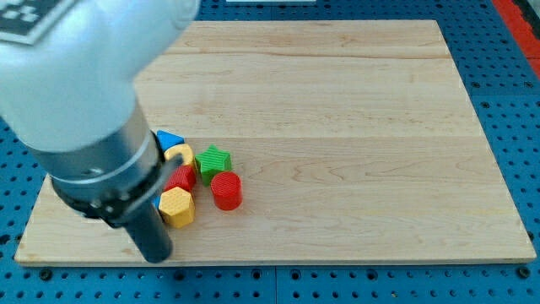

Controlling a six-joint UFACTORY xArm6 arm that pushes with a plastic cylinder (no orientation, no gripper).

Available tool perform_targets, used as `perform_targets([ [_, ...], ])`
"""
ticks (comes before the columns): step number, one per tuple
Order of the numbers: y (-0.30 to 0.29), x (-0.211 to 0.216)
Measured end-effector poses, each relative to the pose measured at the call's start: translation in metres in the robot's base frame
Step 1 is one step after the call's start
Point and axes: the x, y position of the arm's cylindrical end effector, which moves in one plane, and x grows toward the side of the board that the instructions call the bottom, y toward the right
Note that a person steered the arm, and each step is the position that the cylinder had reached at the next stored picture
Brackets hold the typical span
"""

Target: Push the green circle into the blue triangle

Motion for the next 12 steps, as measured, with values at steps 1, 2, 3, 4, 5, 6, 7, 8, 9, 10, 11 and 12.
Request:
perform_targets([
  [1,-0.015,-0.024],
  [2,-0.015,-0.054],
  [3,-0.015,-0.067],
  [4,-0.027,-0.055],
  [5,-0.072,-0.068],
  [6,-0.085,-0.1],
  [7,-0.084,-0.121],
  [8,-0.052,-0.122],
  [9,-0.03,-0.13],
  [10,-0.041,-0.131],
  [11,-0.054,-0.159],
  [12,-0.054,-0.177],
])
